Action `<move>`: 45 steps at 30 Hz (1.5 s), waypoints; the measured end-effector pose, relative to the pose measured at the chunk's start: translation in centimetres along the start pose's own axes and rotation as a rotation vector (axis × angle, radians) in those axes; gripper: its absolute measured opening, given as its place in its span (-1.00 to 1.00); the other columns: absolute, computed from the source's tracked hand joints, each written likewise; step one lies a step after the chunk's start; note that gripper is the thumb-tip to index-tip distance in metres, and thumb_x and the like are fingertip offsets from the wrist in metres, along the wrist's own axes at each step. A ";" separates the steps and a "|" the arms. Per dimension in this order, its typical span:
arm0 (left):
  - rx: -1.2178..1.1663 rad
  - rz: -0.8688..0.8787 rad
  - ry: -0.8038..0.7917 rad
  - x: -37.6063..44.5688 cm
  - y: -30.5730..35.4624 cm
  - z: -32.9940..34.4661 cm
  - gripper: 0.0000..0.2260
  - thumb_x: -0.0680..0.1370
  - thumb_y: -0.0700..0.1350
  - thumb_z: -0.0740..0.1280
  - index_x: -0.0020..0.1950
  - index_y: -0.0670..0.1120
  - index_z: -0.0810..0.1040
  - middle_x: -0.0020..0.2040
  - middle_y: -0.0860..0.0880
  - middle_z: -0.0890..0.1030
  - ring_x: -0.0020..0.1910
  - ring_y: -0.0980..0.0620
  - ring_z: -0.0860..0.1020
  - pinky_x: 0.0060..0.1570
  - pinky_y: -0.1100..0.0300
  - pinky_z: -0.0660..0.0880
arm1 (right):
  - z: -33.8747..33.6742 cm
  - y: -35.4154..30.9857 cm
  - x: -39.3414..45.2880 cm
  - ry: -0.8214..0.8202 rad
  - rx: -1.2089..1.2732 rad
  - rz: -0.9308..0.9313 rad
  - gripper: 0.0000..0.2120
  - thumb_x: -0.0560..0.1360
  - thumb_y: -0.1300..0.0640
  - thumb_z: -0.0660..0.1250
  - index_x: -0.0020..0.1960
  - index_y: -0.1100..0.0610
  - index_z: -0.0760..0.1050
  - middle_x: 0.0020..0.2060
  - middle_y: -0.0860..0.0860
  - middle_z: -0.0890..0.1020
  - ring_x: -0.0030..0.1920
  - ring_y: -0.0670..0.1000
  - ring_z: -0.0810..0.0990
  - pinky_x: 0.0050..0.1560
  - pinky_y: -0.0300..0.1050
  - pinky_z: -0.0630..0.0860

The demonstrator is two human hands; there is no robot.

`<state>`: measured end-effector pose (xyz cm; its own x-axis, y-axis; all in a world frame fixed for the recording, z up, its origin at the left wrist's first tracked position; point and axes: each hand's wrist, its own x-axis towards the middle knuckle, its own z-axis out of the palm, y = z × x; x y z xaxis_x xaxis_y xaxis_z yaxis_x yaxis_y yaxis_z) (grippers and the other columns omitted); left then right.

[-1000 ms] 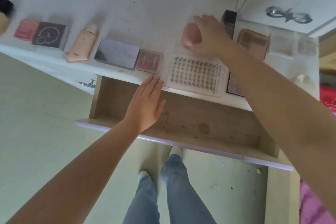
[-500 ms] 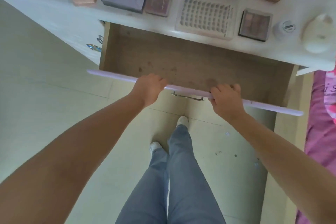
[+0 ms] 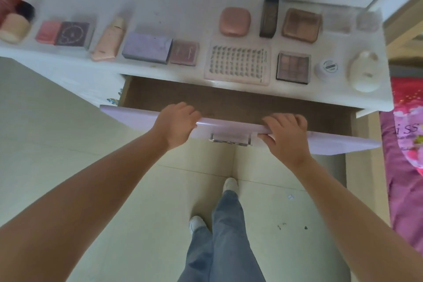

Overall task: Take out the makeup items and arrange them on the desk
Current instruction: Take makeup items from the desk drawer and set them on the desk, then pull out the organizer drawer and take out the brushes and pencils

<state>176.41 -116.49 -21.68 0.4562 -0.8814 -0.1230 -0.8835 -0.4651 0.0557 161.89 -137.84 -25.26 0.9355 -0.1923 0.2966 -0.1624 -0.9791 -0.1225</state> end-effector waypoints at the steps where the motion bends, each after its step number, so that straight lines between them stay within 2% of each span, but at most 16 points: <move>1: -0.005 -0.028 -0.028 0.5 -0.3 -0.1 -0.83 0.35 -0.28 0.46 -0.10 -0.27 0.59 -0.21 -0.19 0.61 -0.22 -0.18 0.58 -0.32 0.10 0.50 | -0.1 0.4 0.5 -0.007 -0.005 0.058 -0.48 0.08 0.11 0.62 -0.03 0.27 0.58 -0.11 0.19 0.66 -0.11 0.18 0.65 0.12 0.01 0.41; 3: 0.033 -0.105 -0.033 1.4 -0.5 -0.4 -0.79 0.47 -0.17 0.36 0.07 -0.21 0.55 -0.01 -0.14 0.60 0.01 -0.14 0.53 -0.12 0.09 0.48 | -0.4 1.0 1.5 -0.040 0.008 0.144 -0.24 0.04 0.04 0.62 0.13 0.34 0.49 0.10 0.29 0.57 0.10 0.30 0.56 0.15 0.35 0.34; 4: 0.032 -0.116 0.005 1.8 -0.5 -0.6 -0.75 0.44 -0.17 0.40 0.09 -0.22 0.55 0.03 -0.15 0.60 0.05 -0.15 0.53 -0.07 0.08 0.50 | -0.5 1.1 2.1 -0.049 -0.005 0.149 -0.17 0.01 0.01 0.62 0.16 0.36 0.46 0.15 0.32 0.53 0.15 0.33 0.52 0.13 0.43 0.29; 7: -0.010 -0.157 0.031 2.8 -0.6 -1.1 -0.45 0.20 -0.26 0.57 0.14 -0.33 0.53 0.12 -0.32 0.56 0.14 -0.32 0.52 0.09 -0.14 0.48 | -0.6 1.4 3.5 -0.116 -0.065 0.142 -0.07 -0.05 -0.07 0.62 0.19 0.35 0.43 0.19 0.37 0.48 0.18 0.38 0.47 0.10 0.47 0.23; 9: 0.002 -0.199 0.060 3.8 -1.1 -1.1 -0.34 0.28 -0.23 0.52 0.31 -0.34 0.36 0.32 -0.35 0.39 0.34 -0.32 0.33 0.31 -0.09 0.30 | -0.5 1.7 4.3 -0.166 -0.063 0.167 -0.02 -0.01 -0.08 0.61 0.26 0.37 0.37 0.26 0.36 0.41 0.24 0.38 0.40 0.17 0.42 0.14; 11: 0.030 -0.271 0.002 4.9 -1.6 -0.7 -0.27 0.45 -0.12 0.40 0.46 -0.27 0.06 0.48 -0.27 0.08 0.49 -0.20 0.01 0.45 0.05 0.00 | -0.4 2.1 5.1 -0.201 -0.015 0.200 0.02 0.04 -0.05 0.60 0.32 0.40 0.28 0.33 0.35 0.31 0.33 0.36 0.29 0.25 0.37 0.04; 14: 0.084 -0.317 -0.079 6.4 -2.3 -0.6 -0.20 0.50 -0.03 0.32 0.48 -0.24 -0.17 0.51 -0.23 -0.13 0.50 -0.15 -0.17 0.44 0.09 -0.17 | -0.3 2.5 6.2 -0.249 -0.055 0.174 0.05 -0.06 -0.09 0.61 0.24 0.46 0.35 0.24 0.38 0.42 0.22 0.39 0.41 0.13 0.46 0.16; 17: 0.121 -0.337 -0.142 7.4 -2.8 -1.0 -0.18 0.51 0.00 0.30 0.46 -0.28 -0.21 0.50 -0.26 -0.16 0.49 -0.18 -0.18 0.45 0.07 -0.17 | -0.5 2.7 7.2 -0.305 -0.116 0.169 0.04 -0.12 -0.16 0.61 0.16 0.45 0.44 0.15 0.35 0.52 0.13 0.35 0.51 -0.04 0.51 0.32; 22: 0.144 -0.330 -0.184 8.5 -3.4 -1.6 -0.15 0.50 0.02 0.31 0.46 -0.29 -0.22 0.50 -0.25 -0.17 0.49 -0.18 -0.18 0.45 0.04 -0.16 | -0.2 3.3 8.5 -0.312 -0.202 0.124 0.01 -0.13 -0.16 0.60 0.14 0.43 0.47 0.14 0.31 0.55 0.12 0.34 0.53 -0.09 0.53 0.31; 27: 0.109 -0.305 -0.156 8.1 -3.4 -1.3 -0.23 0.53 0.00 0.26 0.47 -0.27 -0.19 0.50 -0.24 -0.16 0.49 -0.16 -0.18 0.46 0.07 -0.15 | 0.0 2.7 7.9 -0.298 -0.165 0.119 -0.06 0.02 -0.09 0.60 0.23 0.40 0.41 0.22 0.30 0.48 0.21 0.34 0.45 0.05 0.50 0.27; 30: 0.052 -0.273 -0.108 7.0 -3.0 -1.4 -0.35 0.57 0.03 0.18 0.49 -0.19 -0.09 0.50 -0.26 -0.11 0.50 -0.18 -0.13 0.46 0.05 -0.15 | -1.1 2.6 8.0 -0.368 -0.011 0.132 -0.12 0.22 0.01 0.53 0.37 0.34 0.23 0.39 0.31 0.22 0.39 0.34 0.18 0.32 0.39 0.06; 31: 0.028 -0.286 -0.082 6.6 -2.8 -1.8 -0.39 0.57 0.05 0.16 0.50 -0.16 -0.03 0.50 -0.26 -0.08 0.49 -0.20 -0.11 0.46 0.03 -0.13 | -1.7 2.7 8.3 -0.366 0.024 0.089 -0.16 0.24 0.04 0.53 0.36 0.34 0.24 0.39 0.33 0.20 0.40 0.36 0.16 0.33 0.37 0.05; 33: 0.011 -0.317 -0.051 5.9 -2.6 -2.9 -0.43 0.58 0.09 0.11 0.50 -0.11 0.02 0.51 -0.23 -0.03 0.49 -0.21 -0.06 0.45 -0.01 -0.09 | -3.2 2.7 10.0 -0.332 0.040 0.008 -0.27 0.27 0.11 0.51 0.31 0.37 0.31 0.35 0.34 0.27 0.36 0.35 0.26 0.31 0.37 0.12; 36: -0.009 -0.440 -0.006 4.8 -3.4 -5.6 -0.45 0.58 0.10 0.07 0.49 -0.08 0.02 0.52 -0.16 0.01 0.50 -0.14 -0.04 0.44 -0.02 -0.02 | -5.5 0.8 15.3 -0.327 0.036 -0.073 -0.40 0.46 0.05 0.31 0.38 0.31 0.23 0.40 0.25 0.24 0.38 0.23 0.26 0.37 0.20 0.12; 39: -0.070 -0.640 0.052 2.5 -5.2 -9.7 -0.45 0.58 0.13 0.04 0.49 -0.08 0.02 0.52 -0.14 0.02 0.50 -0.14 -0.03 0.43 -0.03 -0.01 | -6.9 -3.7 20.6 -0.301 0.025 -0.260 -0.41 0.51 -0.03 0.21 0.40 0.27 0.17 0.40 0.20 0.26 0.37 0.17 0.27 0.34 0.09 0.18; 45: -0.044 -1.105 0.030 -9.3 -7.6 -16.2 -0.45 0.56 0.22 -0.05 0.49 0.02 -0.03 0.53 -0.07 -0.05 0.50 -0.16 -0.12 0.44 -0.09 -0.13 | -9.6 -19.8 24.0 -0.309 0.090 -0.660 -0.40 0.52 -0.13 0.13 0.45 0.13 0.08 0.46 0.08 0.16 0.47 0.09 0.07 0.42 0.09 0.02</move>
<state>180.60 -106.12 -4.86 0.9945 0.0197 -0.1030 0.0162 -0.9993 -0.0346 184.50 -123.70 -6.63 0.8775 0.4761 0.0570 0.4795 -0.8728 -0.0917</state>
